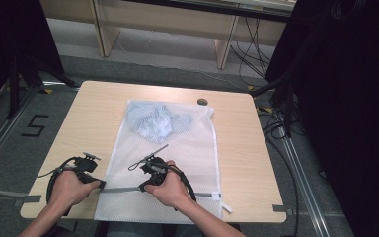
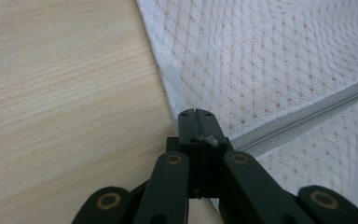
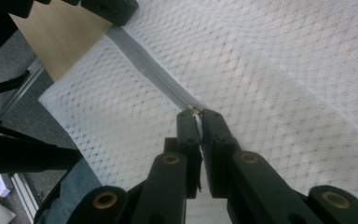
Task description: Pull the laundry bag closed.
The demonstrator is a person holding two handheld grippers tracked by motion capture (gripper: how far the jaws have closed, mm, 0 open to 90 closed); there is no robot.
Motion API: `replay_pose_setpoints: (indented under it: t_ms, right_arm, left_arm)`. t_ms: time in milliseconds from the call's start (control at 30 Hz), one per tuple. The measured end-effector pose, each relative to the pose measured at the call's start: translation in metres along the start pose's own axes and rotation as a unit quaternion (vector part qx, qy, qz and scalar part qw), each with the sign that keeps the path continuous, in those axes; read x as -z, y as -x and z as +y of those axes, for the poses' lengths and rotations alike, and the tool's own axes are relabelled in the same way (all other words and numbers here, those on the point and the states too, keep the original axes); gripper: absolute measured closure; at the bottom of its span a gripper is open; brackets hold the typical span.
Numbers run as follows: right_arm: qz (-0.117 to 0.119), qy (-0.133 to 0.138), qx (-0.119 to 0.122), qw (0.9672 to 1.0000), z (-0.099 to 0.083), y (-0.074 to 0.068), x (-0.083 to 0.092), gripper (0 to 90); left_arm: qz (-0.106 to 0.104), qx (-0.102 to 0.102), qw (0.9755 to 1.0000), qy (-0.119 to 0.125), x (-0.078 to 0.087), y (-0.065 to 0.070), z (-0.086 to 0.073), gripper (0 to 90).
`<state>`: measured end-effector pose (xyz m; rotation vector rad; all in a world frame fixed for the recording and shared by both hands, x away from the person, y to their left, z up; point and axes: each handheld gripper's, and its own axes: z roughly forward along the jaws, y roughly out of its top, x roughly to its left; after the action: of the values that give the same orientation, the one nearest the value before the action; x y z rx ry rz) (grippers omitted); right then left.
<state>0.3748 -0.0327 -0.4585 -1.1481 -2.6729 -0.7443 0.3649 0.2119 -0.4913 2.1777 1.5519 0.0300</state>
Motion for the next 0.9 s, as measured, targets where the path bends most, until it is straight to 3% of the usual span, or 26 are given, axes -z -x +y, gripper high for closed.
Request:
replay_pose_setpoints:
  t_ms: [167, 200, 233, 267, 467, 633, 833, 867, 900]
  right_arm:
    - [0.0, 0.0, -0.005, 1.0, -0.0012, 0.0007, 0.0015, 87.1]
    - [0.002, 0.003, 0.005, 1.0, -0.0015, 0.0022, 0.0019, 87.2]
    - [0.004, 0.001, -0.005, 1.0, -0.0018, 0.0008, 0.0023, 87.1]
    - [0.004, -0.001, -0.004, 1.0, -0.0023, 0.0013, 0.0028, 87.1]
    - [-0.002, 0.002, -0.003, 1.0, -0.0035, 0.0047, 0.0037, 87.1]
    - [-0.002, 0.002, -0.005, 1.0, -0.0035, 0.0045, 0.0053, 87.1]
    - [-0.004, 0.002, -0.003, 1.0, -0.0038, 0.005, 0.0049, 87.2]
    - [-0.003, -0.001, -0.001, 1.0, -0.004, 0.005, 0.0046, 87.2]
    - [-0.003, -0.001, -0.002, 1.0, -0.0041, 0.005, 0.0048, 87.2]
  left_arm:
    - [0.001, -0.002, 1.0, -0.002, 0.0003, 0.0004, -0.0001, 89.9]
    - [0.001, -0.003, 1.0, -0.004, 0.0005, 0.0003, 0.0, 90.0]
    - [0.001, -0.011, 0.9999, -0.011, 0.0013, -0.0006, 0.0002, 90.0]
    - [0.001, -0.003, 1.0, -0.005, 0.0004, 0.0009, 0.0002, 90.0]
    - [0.001, -0.009, 0.9999, -0.009, 0.001, -0.0002, 0.0001, 89.9]
    - [0.001, 0.002, 1.0, -0.001, -0.0001, 0.0012, 0.0003, 90.0]
    - [0.001, 0.002, 1.0, 0.001, -0.0004, 0.0012, 0.0, 90.0]
    - [0.001, -0.008, 0.9999, -0.01, 0.0011, 0.0, 0.0005, 90.0]
    - [0.001, 0.002, 1.0, -0.001, -0.0001, 0.0015, 0.0004, 90.0]
